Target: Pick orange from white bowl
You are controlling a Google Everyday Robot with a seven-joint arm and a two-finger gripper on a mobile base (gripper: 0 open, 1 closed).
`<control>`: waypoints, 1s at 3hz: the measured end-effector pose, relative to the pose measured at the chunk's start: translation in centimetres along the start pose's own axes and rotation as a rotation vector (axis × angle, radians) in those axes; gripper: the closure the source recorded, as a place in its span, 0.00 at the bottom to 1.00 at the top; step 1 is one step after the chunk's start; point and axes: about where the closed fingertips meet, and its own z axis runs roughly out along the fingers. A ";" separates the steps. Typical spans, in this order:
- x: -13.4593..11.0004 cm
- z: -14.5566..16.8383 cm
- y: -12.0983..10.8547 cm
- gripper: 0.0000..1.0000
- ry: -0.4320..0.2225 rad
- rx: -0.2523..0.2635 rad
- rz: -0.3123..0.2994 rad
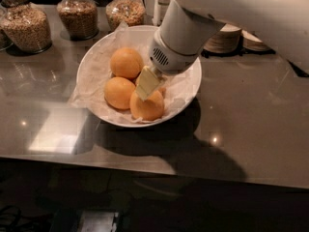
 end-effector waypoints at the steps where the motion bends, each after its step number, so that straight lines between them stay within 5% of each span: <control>1: -0.1 -0.4 0.0 0.42 0.001 0.001 0.001; 3: 0.5 0.4 1.6 0.19 0.023 -0.013 -0.012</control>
Offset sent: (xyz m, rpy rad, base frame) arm -0.0080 -0.0106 -0.0199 -0.0680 0.0248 -0.0209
